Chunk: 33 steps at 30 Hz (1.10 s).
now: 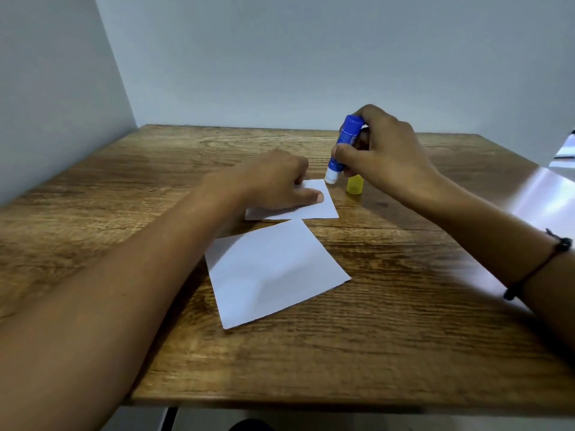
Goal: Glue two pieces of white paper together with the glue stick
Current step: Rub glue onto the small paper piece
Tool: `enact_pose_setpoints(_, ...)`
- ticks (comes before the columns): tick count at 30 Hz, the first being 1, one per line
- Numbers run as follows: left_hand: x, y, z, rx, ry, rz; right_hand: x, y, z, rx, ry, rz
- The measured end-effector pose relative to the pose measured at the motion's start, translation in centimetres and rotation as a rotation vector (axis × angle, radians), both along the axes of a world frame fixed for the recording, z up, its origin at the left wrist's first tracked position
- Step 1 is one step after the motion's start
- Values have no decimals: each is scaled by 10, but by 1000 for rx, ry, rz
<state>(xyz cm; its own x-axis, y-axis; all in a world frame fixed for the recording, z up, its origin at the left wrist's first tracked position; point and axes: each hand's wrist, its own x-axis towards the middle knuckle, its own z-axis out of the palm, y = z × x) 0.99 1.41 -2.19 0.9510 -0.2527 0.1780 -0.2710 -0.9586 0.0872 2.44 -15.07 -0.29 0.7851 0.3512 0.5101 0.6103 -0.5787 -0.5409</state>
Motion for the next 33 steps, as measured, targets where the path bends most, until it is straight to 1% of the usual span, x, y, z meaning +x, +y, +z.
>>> enact_pose_setpoints(5,-1,-2,3,-5,36,-6,7,16,4,25,59,30)
enact_pose_setpoints(11,-1,-3,5,4,61,9,10,23,1,-100,7,-15)
enact_pose_setpoints(21,0,-4,5,-2,50,9,13,22,0,-118,6,-29)
enact_pose_setpoints(33,2,-3,3,5,48,28,-19,2,10,-203,40,-2)
